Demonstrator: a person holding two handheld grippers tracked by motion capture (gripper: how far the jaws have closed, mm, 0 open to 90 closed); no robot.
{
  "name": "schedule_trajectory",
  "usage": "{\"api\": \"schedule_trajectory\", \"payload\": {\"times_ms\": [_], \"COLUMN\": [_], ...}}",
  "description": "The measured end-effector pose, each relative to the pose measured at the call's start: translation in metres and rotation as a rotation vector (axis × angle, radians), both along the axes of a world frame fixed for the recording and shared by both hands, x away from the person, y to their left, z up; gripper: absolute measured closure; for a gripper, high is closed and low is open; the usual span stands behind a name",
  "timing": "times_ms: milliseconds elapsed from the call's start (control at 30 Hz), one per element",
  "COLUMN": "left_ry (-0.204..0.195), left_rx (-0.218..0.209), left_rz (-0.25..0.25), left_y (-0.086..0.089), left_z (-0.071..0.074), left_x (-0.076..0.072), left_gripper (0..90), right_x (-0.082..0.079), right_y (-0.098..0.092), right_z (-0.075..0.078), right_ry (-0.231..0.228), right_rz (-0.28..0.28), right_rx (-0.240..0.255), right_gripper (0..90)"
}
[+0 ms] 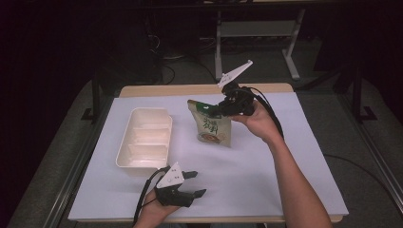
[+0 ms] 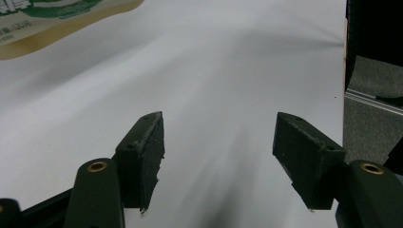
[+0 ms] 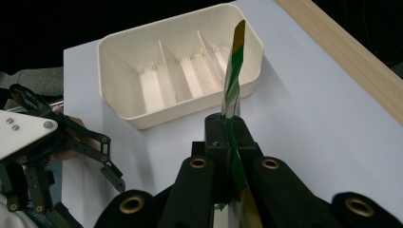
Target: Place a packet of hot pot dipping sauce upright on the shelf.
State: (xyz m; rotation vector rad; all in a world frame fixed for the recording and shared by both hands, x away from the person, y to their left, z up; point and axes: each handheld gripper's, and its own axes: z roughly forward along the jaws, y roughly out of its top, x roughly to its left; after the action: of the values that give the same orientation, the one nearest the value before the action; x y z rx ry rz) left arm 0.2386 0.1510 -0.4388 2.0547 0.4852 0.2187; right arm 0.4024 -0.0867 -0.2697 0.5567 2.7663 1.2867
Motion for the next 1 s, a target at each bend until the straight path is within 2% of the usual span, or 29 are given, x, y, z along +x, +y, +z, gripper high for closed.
{"api": "schedule_trajectory", "payload": {"times_ms": [367, 500, 1000], "left_ry": [-0.008, -0.006, -0.003], "left_rx": [-0.012, -0.002, -0.014], "left_rz": [-0.003, -0.01, -0.011], "left_y": [0.002, 0.0, 0.002], "left_z": [0.0, -0.001, -0.003], "left_x": [-0.001, -0.002, -0.001], "left_gripper": [31.6, 30.9, 29.1], "right_x": [0.012, 0.016, 0.03], "right_y": [0.021, 0.027, 0.051], "right_z": [0.007, 0.011, 0.02], "right_ry": [0.012, 0.008, 0.004], "right_rz": [0.007, 0.009, 0.024], "right_rx": [0.012, 0.03, 0.027], "right_gripper": [89.0, 89.1, 89.2]}}
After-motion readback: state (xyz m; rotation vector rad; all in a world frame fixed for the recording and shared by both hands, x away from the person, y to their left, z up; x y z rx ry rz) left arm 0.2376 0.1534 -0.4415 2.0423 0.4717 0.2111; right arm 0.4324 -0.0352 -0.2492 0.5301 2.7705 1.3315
